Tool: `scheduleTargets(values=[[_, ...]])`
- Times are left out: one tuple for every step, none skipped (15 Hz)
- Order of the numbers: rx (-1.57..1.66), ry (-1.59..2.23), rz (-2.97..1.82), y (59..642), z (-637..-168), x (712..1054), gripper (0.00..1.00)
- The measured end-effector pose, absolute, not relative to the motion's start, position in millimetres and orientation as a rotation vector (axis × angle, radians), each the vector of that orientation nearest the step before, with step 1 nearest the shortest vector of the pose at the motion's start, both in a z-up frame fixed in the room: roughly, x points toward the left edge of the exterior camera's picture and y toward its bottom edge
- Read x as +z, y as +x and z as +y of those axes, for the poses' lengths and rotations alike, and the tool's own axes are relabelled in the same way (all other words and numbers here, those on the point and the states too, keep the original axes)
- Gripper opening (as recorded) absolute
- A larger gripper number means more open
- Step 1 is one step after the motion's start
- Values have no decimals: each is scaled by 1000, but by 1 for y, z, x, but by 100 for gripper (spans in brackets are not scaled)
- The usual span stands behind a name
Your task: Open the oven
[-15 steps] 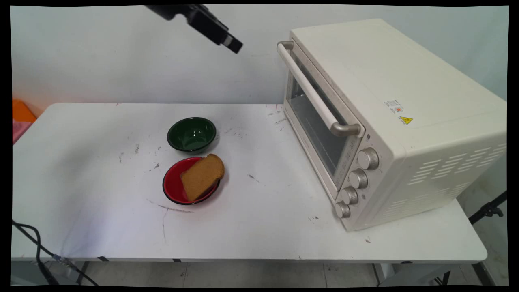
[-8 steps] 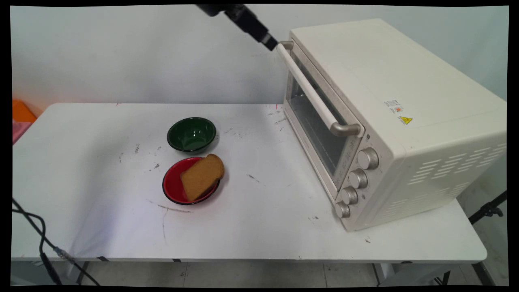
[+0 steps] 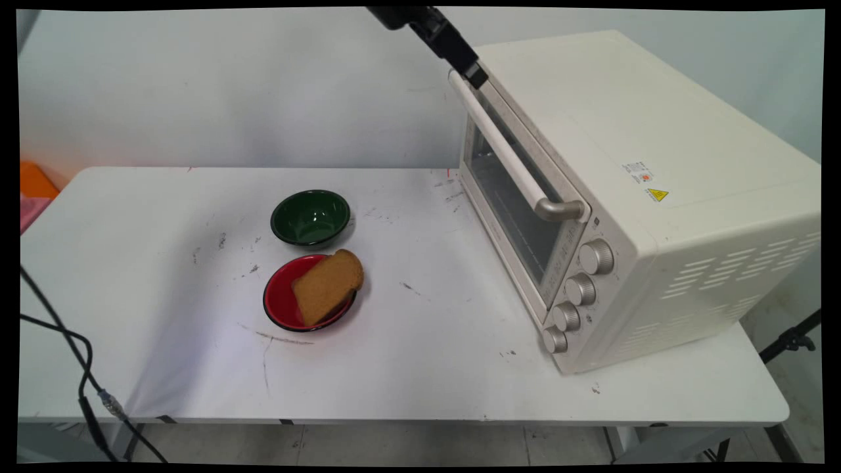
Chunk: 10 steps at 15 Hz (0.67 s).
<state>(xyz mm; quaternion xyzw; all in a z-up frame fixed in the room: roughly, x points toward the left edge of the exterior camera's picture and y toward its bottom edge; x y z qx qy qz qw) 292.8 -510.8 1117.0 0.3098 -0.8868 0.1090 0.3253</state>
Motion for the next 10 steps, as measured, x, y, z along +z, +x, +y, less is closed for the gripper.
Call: scheduleTargets(values=[[283, 808, -2332, 289, -515, 1115, 100], [281, 806, -2338, 286, -517, 1114, 100], [278, 803, -2344, 284, -519, 1113, 100], [275, 800, -2351, 281, -523, 1111, 100], [272, 799, -2356, 278, -525, 1109, 100], [268, 799, -2360, 276, -527, 1107, 100], [264, 800, -2364, 274, -529, 1104, 100], [263, 801, -2366, 272, -531, 1102, 100], [261, 800, -2365, 270, -534, 1100, 0], [259, 796, -2360, 267, -536, 1099, 0]])
